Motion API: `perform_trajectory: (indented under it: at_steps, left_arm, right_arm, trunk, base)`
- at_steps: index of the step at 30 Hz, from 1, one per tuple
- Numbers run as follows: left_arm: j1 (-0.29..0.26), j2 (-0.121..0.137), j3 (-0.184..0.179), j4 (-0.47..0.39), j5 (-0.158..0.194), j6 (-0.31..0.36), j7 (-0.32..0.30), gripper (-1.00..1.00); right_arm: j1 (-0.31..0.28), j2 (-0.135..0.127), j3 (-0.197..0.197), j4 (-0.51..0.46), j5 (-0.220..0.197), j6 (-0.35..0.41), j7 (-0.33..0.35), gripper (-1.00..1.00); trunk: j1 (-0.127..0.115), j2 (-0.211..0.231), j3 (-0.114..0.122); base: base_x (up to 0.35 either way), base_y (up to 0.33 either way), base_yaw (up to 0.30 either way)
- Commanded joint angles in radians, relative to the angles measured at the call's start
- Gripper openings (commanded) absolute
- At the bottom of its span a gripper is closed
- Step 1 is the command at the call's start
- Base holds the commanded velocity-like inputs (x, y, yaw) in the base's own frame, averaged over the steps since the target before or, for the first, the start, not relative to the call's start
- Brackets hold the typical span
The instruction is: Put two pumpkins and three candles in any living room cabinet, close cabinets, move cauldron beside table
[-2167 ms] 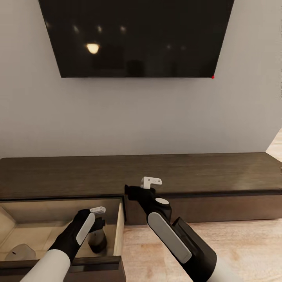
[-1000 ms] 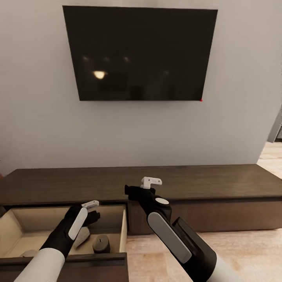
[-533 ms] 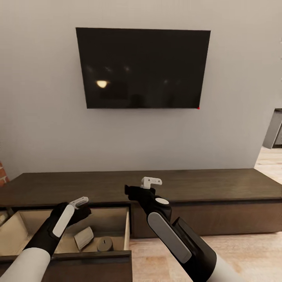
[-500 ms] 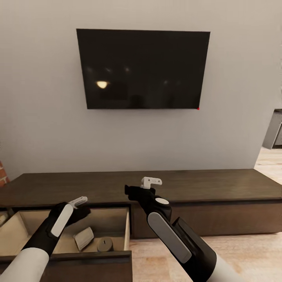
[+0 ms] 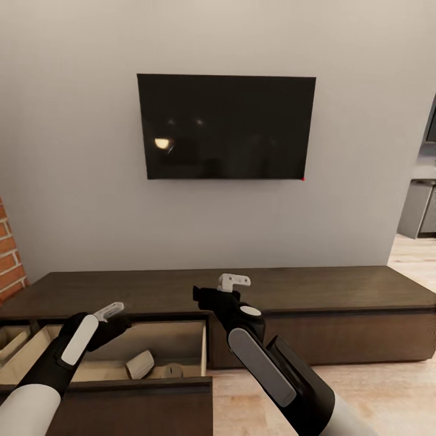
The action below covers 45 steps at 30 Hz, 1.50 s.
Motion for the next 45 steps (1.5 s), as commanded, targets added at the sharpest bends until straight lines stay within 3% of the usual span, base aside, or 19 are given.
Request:
perform_trajectory:
  at_steps: [1,6,17,21,24,28,31,35,45]
  left_arm:
    - [0.000,0.004,0.002,-0.001,0.013,0.002,0.009,1.00]
    - [0.000,0.012,0.004,-0.001,0.048,0.002,0.009,1.00]
    - [0.001,0.022,0.007,-0.001,0.064,0.003,0.008,1.00]
    - [0.002,0.055,0.011,-0.001,0.127,0.004,-0.033,1.00]
    - [0.003,0.097,0.009,0.006,0.164,0.005,-0.138,1.00]
    - [0.003,0.117,0.010,0.009,0.172,0.016,-0.231,1.00]
    - [0.003,0.123,0.010,0.010,0.174,0.022,-0.268,1.00]
    - [0.003,0.126,0.010,0.010,0.174,0.023,-0.275,1.00]
    - [0.003,0.129,0.012,0.037,0.161,0.022,-0.270,1.00]
  right_arm:
    - [-0.001,0.000,0.001,0.000,-0.006,0.004,-0.008,1.00]
    - [-0.001,0.000,0.001,0.011,-0.006,0.004,-0.007,1.00]
    - [-0.001,-0.001,0.001,0.014,-0.006,0.004,-0.006,1.00]
    - [-0.001,-0.001,0.001,0.014,-0.006,0.004,-0.006,1.00]
    - [-0.001,-0.001,0.001,0.014,-0.006,0.004,-0.006,1.00]
    - [-0.001,-0.001,0.001,0.014,-0.006,0.004,-0.006,1.00]
    - [-0.001,-0.001,0.001,0.014,-0.006,0.003,-0.006,1.00]
    - [-0.001,-0.001,0.001,0.015,-0.006,0.004,-0.006,1.00]
    - [-0.001,0.000,0.001,0.054,-0.007,0.004,-0.004,1.00]
  trunk:
    - [-0.005,0.007,0.002]
    - [-0.024,0.042,0.018]
    - [-0.066,0.119,0.052]
    - [-0.081,0.147,0.065]
    - [-0.093,0.168,0.074]
    - [-0.108,0.196,0.087]
    - [-0.120,0.217,0.096]
    - [-0.135,0.245,0.109]
    - [-0.135,0.245,0.109]
  base:
    - [-0.304,0.160,0.000]
    - [-0.306,0.173,0.000]
    - [-0.307,0.190,0.000]
    - [-0.307,0.193,0.000]
    - [-0.307,0.193,0.000]
    - [-0.283,0.187,0.000]
    - [-0.113,0.084,0.000]
    - [-0.050,0.015,0.000]
    - [-0.182,-0.016,0.000]
